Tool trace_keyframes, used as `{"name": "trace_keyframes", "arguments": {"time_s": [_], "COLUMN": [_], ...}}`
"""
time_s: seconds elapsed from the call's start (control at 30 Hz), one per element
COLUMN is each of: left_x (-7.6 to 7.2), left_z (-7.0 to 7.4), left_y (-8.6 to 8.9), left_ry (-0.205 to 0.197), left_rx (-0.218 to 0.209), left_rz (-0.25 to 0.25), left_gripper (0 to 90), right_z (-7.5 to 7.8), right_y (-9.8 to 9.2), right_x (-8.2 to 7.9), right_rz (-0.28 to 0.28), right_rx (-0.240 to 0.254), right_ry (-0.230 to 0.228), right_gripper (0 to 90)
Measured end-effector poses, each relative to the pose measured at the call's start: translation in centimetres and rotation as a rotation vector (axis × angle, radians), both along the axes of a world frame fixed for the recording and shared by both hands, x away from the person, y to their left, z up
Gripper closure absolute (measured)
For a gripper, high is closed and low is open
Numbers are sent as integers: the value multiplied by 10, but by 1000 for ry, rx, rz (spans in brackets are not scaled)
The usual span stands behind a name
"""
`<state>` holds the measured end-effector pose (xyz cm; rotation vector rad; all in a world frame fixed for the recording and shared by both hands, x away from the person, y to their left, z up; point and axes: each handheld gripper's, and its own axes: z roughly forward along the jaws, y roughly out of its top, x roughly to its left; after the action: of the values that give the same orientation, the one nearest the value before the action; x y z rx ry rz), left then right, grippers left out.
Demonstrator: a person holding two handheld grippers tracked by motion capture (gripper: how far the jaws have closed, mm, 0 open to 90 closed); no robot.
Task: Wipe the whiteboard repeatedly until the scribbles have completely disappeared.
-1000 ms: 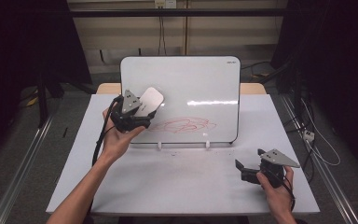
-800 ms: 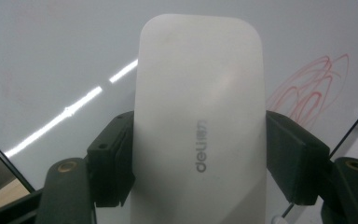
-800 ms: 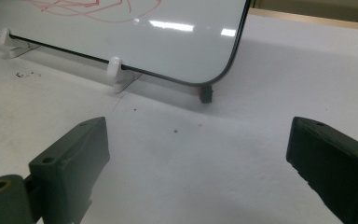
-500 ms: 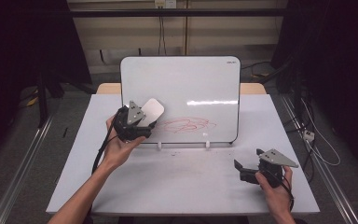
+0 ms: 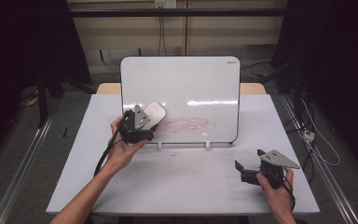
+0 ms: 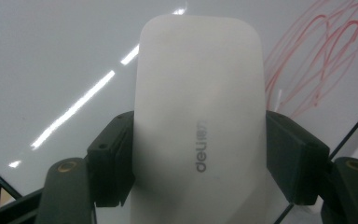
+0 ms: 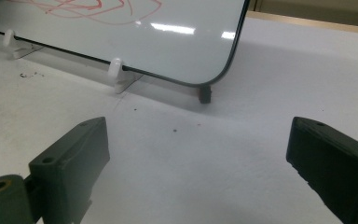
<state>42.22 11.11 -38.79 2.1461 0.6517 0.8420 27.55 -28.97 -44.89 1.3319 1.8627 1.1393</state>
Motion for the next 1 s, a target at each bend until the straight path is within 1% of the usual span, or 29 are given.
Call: {"name": "trace_keyframes", "arguments": {"time_s": [0.03, 0.07, 0.1, 0.13, 0.17, 0.2, 0.23, 0.3, 0.37, 0.4, 0.5, 0.57, 0.77, 0.93, 1.0], "left_x": [1, 2, 2, 2, 1, 0, -1, -1, -2, -2, -3, -3, -4, -5, -6], "left_z": [-1, -3, -7, -7, -8, -9, -10, -10, -10, -12, -12, -14, -16, -17, -18], "left_y": [-1, -1, -3, -3, -6, -8, -9, -9, -10, -11, -10, -10, -10, -11, -15], "left_ry": [-1, -3, -26, -26, -44, -66, -74, -70, -75, -92, -92, -108, -120, -127, -132], "left_rx": [1, 15, 48, 48, 70, 101, 107, 108, 111, 119, 114, 110, 102, 100, 108], "left_rz": [2, 2, 9, 9, 13, 14, 22, 22, 20, 22, 28, 23, 22, 25, 22], "left_gripper": [309, 309, 309, 309, 309, 309, 309, 309, 310, 309, 310, 310, 310, 310, 310], "right_z": [0, 0, 0, 0, 0, 0, 0, 0, 0, 0, 0, 0, 0, 0, 0], "right_y": [0, 0, 1, 1, 1, 1, 1, 1, 0, 0, 0, 0, 1, 2, 2], "right_x": [0, 0, 0, 0, 0, 0, 0, 0, 0, -1, -1, -1, 0, 0, 0], "right_rz": [0, -1, 0, 1, 0, 0, 0, 0, 2, 3, 0, -1, 5, 4, 5], "right_rx": [0, 0, 0, 0, 1, 0, 0, 0, -3, -1, 0, 1, -3, -2, -4], "right_ry": [0, 1, 1, 1, 2, 2, 2, 1, 0, 1, 1, 1, 2, 5, 4], "right_gripper": [56, 56, 56, 55, 55, 55, 55, 55, 55, 55, 55, 55, 55, 55, 55]}}
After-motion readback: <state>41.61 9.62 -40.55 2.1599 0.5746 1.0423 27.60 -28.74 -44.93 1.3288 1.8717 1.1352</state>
